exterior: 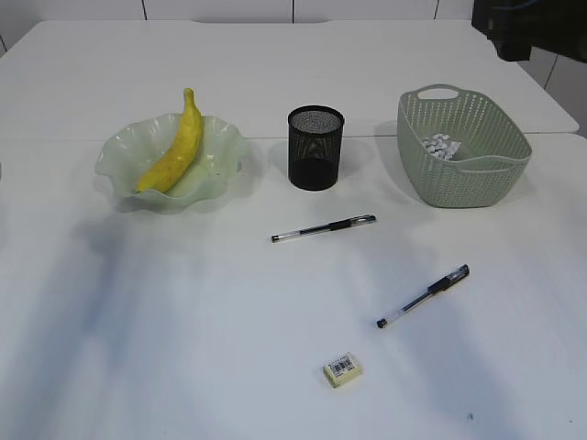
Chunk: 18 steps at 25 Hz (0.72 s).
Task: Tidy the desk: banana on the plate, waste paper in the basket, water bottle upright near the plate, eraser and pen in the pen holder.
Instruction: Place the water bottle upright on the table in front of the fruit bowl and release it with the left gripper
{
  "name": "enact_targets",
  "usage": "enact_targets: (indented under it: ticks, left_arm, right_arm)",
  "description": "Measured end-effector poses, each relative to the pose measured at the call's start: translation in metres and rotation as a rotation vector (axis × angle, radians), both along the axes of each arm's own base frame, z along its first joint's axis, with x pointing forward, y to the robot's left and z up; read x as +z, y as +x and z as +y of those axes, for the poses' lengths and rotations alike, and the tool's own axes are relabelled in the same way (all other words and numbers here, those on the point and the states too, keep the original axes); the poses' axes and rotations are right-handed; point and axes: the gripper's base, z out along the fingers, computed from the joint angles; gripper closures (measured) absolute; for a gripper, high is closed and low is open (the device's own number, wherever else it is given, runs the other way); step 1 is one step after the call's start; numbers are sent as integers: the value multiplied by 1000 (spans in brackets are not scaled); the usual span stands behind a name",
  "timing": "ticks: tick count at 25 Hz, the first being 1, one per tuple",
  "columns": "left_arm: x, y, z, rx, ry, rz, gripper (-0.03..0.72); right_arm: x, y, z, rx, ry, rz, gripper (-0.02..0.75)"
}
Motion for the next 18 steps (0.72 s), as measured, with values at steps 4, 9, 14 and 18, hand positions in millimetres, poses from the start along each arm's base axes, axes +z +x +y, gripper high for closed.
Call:
enact_targets:
  ticks: [4,9,14,18]
  left_arm:
    - [1,1,-7,-100,35,-25,302]
    - [-4,4,-13,-189,50,-31,302]
    - [-12,8,-24,-343,51,-50,302]
    - [-16,9,-31,-446,66,-74,302]
  right_arm:
    - [0,0,0,-1,0,-1,151]
    - [0,0,0,-2,1,0,152]
    - [0,0,0,-2,1,0,151]
    - [0,0,0,-2,1,0,151]
